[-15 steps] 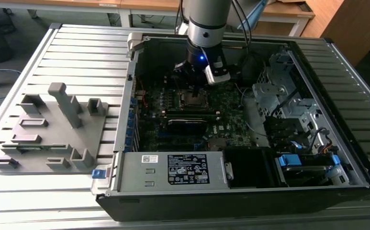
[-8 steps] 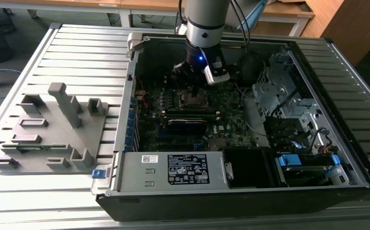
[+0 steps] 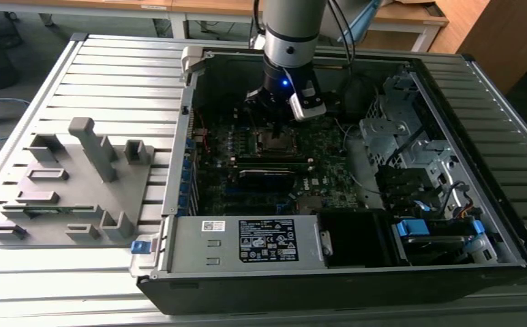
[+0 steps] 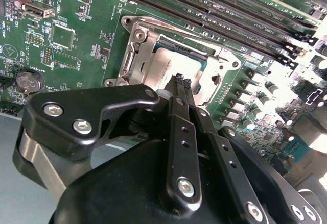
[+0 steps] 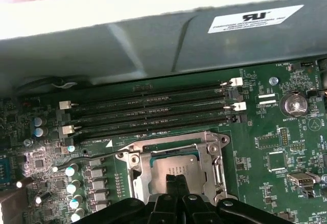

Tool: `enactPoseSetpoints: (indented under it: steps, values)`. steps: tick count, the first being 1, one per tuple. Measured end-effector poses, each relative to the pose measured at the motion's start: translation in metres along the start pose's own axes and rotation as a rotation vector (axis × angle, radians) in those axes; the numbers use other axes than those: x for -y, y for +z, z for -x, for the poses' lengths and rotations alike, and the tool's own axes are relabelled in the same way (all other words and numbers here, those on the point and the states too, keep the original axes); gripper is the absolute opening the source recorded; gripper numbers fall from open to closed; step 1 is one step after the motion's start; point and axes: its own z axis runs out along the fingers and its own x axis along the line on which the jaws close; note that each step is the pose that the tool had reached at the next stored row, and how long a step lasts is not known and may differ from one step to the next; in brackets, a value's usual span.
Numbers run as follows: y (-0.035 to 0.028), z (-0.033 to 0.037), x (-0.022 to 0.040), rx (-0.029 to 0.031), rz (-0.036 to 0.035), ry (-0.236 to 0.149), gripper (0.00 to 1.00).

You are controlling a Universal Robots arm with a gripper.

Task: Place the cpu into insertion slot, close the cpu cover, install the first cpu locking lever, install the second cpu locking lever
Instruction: 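Close the cpu cover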

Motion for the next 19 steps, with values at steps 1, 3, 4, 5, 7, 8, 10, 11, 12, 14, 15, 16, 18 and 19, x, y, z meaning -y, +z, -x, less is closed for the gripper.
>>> enactPoseSetpoints:
  steps: [1,3,4,5,7,8,10,11,12,14,15,16,18,19]
  values:
    - [0.0,0.0,0.0,0.0,0.0,0.0,0.11]
    - [0.0,0.0,0.0,0.0,0.0,0.0,0.11]
    - [0.0,-0.0002,0.0,0.0001,0.0,0.0,0.11]
    - [0.0,-0.0005,0.0001,0.0003,-0.0001,-0.002,0.11]
    - [0.0002,-0.0006,0.0001,0.0006,0.0002,-0.01,0.11]
    - [0.0002,-0.0006,0.0001,0.0006,0.0002,-0.015,0.11]
    - [0.0002,-0.0007,0.0001,0.0006,0.0003,-0.017,0.11]
    - [0.0002,-0.0007,0.0001,0.0006,0.0003,-0.017,0.11]
    - [0.0002,-0.0007,0.0001,0.0006,0.0003,-0.017,0.11]
    - [-0.0008,-0.0007,0.0001,0.0007,0.0004,-0.017,0.11]
    - [-0.0014,-0.0007,0.0001,0.0006,0.0004,-0.016,0.11]
    - [-0.0014,-0.0007,0.0001,0.0007,0.0006,-0.016,0.11]
    - [-0.0015,-0.0007,0.0,0.0008,0.0007,-0.016,0.11]
    - [-0.0016,-0.0008,0.0001,0.0008,0.0006,-0.017,0.11]
